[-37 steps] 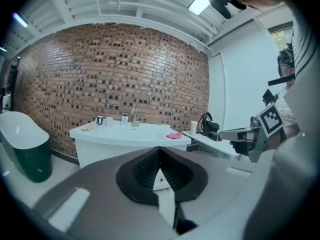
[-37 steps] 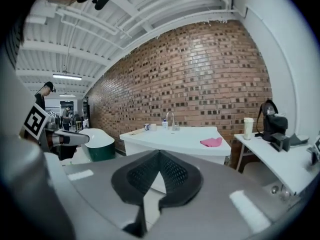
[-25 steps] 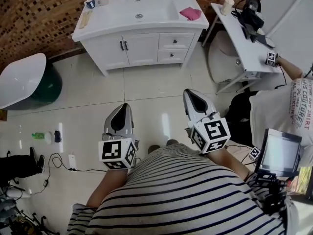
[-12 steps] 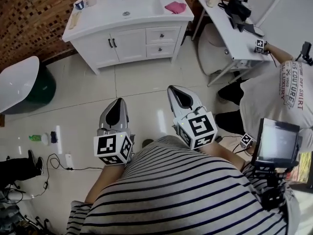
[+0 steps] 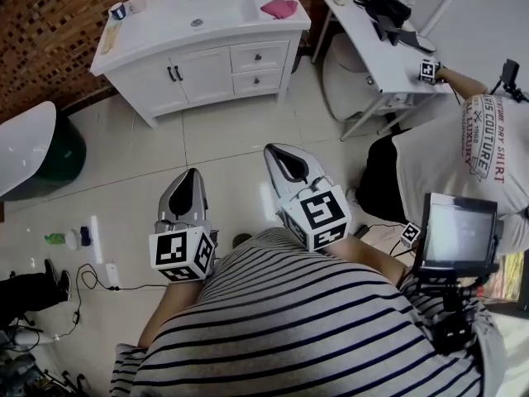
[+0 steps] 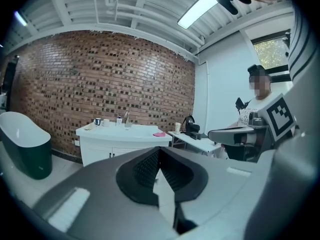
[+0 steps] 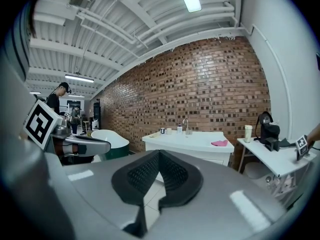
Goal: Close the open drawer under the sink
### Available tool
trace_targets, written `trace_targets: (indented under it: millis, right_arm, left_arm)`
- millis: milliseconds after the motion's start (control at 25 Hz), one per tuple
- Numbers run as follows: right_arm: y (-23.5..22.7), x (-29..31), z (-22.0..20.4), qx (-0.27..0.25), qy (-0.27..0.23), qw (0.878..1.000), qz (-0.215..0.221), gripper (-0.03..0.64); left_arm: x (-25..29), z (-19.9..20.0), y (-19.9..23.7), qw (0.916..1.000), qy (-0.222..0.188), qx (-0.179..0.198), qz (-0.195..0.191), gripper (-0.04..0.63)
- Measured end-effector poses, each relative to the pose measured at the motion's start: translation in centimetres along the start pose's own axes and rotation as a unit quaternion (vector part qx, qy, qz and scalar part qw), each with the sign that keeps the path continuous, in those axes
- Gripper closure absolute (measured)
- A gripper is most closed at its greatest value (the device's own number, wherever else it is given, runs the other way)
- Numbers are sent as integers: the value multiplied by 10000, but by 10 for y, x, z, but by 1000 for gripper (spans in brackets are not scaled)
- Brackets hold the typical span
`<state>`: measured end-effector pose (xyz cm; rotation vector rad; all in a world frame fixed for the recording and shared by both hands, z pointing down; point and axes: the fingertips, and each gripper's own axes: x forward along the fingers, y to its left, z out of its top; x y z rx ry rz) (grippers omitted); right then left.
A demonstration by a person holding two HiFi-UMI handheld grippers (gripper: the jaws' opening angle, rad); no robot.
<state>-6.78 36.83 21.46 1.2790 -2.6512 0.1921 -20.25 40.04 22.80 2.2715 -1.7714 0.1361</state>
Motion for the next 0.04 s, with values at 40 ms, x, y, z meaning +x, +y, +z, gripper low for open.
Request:
trace_targets:
  millis: [40]
  right_arm:
    - [-1, 0, -1, 3, 4, 10000, 15, 617]
  left_arm:
    - [0, 0, -2, 10000, -1, 11, 0, 581]
